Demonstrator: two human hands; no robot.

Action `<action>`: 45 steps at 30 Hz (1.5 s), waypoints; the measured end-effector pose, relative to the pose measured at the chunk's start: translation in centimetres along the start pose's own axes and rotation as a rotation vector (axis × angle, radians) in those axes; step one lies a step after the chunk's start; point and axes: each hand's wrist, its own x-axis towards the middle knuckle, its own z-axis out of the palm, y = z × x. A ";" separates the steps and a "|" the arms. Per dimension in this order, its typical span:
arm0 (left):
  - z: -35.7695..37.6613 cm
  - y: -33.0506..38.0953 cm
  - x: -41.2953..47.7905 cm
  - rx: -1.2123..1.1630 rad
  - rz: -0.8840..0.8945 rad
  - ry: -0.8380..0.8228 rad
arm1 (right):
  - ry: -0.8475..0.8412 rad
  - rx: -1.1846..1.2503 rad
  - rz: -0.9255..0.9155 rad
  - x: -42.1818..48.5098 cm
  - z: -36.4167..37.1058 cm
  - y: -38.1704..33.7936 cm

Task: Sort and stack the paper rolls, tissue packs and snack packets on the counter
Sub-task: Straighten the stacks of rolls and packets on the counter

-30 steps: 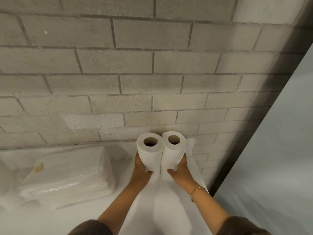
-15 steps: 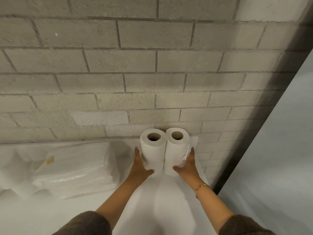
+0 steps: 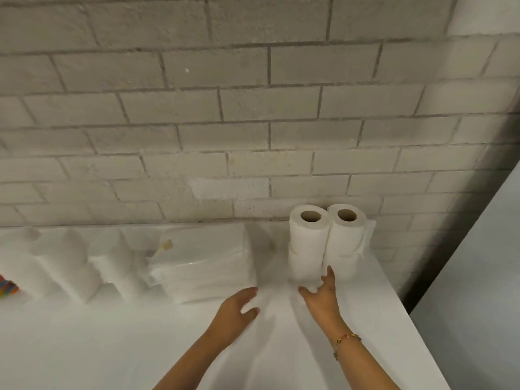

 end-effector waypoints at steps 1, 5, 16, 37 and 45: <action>-1.4 -1.2 -0.9 -0.002 -0.007 -0.005 | -0.023 0.002 0.009 -0.9 1.4 -0.4; -7.4 -5.9 -3.9 -0.011 -0.042 -0.006 | -0.069 0.029 0.018 -4.1 6.8 -1.2; -19.4 -12.7 -6.5 -0.222 -0.076 0.178 | 0.065 0.177 0.071 -8.2 14.9 -6.1; -17.0 -7.5 2.2 -0.768 -0.358 0.125 | -0.017 0.262 0.293 -1.5 16.2 -7.1; -16.7 -7.2 4.8 -0.821 -0.353 0.114 | -0.052 0.356 0.336 -0.4 15.4 -6.0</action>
